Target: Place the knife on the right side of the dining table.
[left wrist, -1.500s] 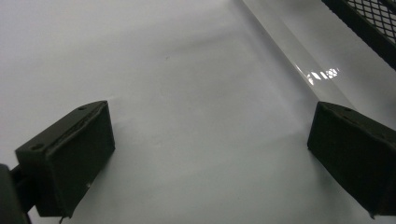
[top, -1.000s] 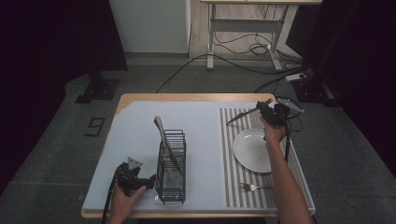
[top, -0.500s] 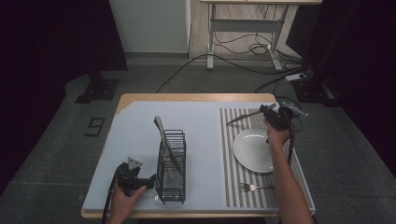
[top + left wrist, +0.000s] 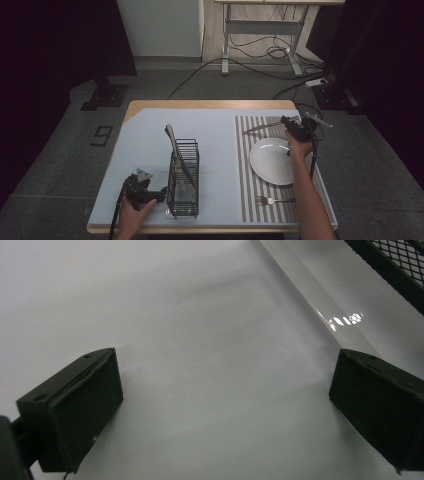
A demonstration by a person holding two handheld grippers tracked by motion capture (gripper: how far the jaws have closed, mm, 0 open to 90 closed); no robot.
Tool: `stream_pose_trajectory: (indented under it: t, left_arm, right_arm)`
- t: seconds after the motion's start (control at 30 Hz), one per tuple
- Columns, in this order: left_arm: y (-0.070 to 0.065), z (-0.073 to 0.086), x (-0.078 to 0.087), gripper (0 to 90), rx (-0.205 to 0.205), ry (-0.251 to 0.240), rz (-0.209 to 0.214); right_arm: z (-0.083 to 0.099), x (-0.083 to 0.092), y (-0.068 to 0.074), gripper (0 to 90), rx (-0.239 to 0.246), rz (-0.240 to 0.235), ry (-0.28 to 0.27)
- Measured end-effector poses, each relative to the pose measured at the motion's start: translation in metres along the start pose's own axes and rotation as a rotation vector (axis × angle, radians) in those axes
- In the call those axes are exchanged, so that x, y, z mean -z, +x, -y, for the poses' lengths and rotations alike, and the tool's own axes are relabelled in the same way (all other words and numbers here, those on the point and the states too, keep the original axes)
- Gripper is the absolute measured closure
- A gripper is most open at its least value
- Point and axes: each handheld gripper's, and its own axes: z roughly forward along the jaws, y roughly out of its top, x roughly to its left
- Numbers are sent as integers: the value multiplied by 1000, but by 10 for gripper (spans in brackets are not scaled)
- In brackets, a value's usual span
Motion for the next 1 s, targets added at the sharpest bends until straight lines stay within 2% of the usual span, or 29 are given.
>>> stream_pose_trajectory:
  t: [0.3, 0.63, 1.0]
  left_arm:
    - [0, 0, 0, 1, 1, -1, 0]
    - [0, 0, 0, 1, 0, 0, 0]
    - [0, 0, 0, 1, 0, 0, 0]
  right_arm:
    - [2, -1, -4, 633, 4, 21, 14]
    - [6, -5, -14, 605, -35, 44, 38]
    - [9, -7, -19, 595, -70, 47, 54]
